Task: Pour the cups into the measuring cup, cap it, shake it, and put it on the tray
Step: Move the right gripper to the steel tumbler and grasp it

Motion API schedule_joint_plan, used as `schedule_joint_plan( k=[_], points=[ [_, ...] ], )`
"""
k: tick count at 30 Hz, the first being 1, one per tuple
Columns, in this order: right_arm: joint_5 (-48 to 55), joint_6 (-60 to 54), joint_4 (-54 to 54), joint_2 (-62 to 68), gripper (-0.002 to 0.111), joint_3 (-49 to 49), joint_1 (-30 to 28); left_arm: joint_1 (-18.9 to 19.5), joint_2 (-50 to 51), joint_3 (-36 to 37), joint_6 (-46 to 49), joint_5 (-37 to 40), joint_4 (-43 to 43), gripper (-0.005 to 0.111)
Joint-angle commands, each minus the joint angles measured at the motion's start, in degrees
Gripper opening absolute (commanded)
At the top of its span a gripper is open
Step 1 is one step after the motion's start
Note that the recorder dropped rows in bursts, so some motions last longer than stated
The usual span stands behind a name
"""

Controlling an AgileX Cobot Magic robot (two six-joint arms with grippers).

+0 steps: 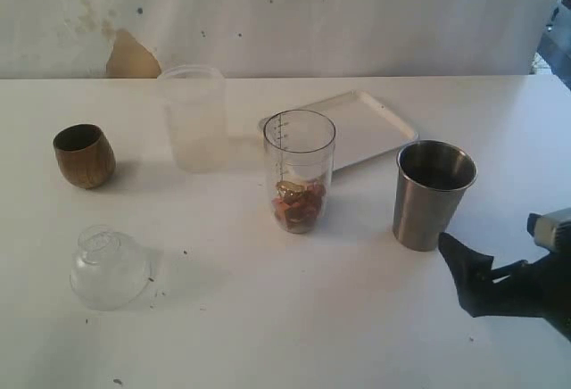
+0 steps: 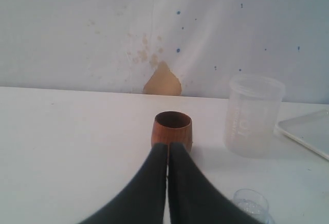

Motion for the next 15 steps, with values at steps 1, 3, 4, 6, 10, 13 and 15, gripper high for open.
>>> schedule_joint_plan(
  k=[1, 3, 4, 6, 10, 13, 15],
  points=[
    [-2.05, -0.78, -1.62, 5.28, 0.105, -2.95, 0.07, -0.24, -0.2, 0.26, 0.0, -0.17, -0.42, 0.001],
    [-2.05, -0.78, -3.39, 7.86, 0.105, -4.74, 0.07, -0.24, -0.2, 0.26, 0.0, -0.17, -0.42, 0.001],
    [-2.05, -0.91, -4.05, 8.94, 0.105, -5.45, 0.07, -0.24, -0.2, 0.26, 0.0, -0.17, -0.42, 0.001],
    [-2.05, -1.34, -4.43, 11.47, 0.105, -7.1, 0.07, -0.24, -0.2, 0.26, 0.0, -0.17, -0.42, 0.001],
    [-2.05, -1.9, -5.51, 15.33, 0.105, -10.59, 0.07, -0.24, -0.2, 0.26, 0.0, -0.17, -0.42, 0.001],
    [-2.05, -1.9, -7.24, 17.18, 0.105, -12.77, 0.07, -0.24, -0.2, 0.26, 0.0, -0.17, -0.42, 0.001],
    [-2.05, -1.9, -7.47, 18.13, 0.105, -13.97, 0.07, -0.24, -0.2, 0.26, 0.0, -0.17, -0.42, 0.001]
  ],
)
